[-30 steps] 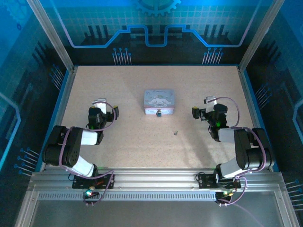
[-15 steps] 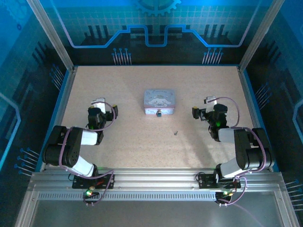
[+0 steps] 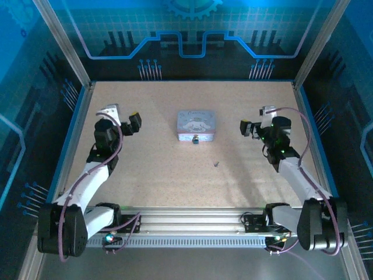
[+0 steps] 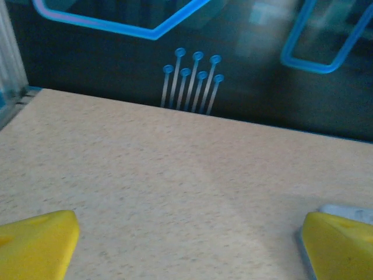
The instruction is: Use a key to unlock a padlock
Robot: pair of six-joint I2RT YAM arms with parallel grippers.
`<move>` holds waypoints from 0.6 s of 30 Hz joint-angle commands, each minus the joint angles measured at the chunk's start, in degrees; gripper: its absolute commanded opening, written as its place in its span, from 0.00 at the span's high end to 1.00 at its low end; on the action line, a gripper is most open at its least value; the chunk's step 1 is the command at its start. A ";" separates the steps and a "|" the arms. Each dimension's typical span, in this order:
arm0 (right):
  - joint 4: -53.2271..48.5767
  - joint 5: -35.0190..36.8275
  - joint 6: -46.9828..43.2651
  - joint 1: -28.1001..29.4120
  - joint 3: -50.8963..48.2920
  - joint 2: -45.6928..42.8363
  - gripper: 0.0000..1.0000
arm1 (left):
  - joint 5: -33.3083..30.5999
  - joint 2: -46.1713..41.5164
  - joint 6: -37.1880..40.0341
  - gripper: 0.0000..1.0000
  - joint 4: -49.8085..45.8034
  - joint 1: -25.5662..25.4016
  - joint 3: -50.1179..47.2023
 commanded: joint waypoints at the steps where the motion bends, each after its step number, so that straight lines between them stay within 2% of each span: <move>1: -18.42 -6.18 7.84 3.48 2.94 -3.27 0.03 | 12.13 -3.09 -10.34 0.01 -14.49 0.04 2.20; 7: -29.78 -8.94 12.75 12.79 3.52 -4.37 0.12 | 21.90 -6.06 -22.42 0.01 -11.27 -1.66 0.48; 13: -34.40 -7.90 14.86 21.61 4.12 1.26 0.21 | 20.42 -3.09 -25.37 0.01 -10.47 -13.14 0.16; 18: -34.14 -8.10 15.54 24.16 4.64 6.67 0.25 | 19.09 2.70 -26.24 0.01 -7.31 -21.01 0.56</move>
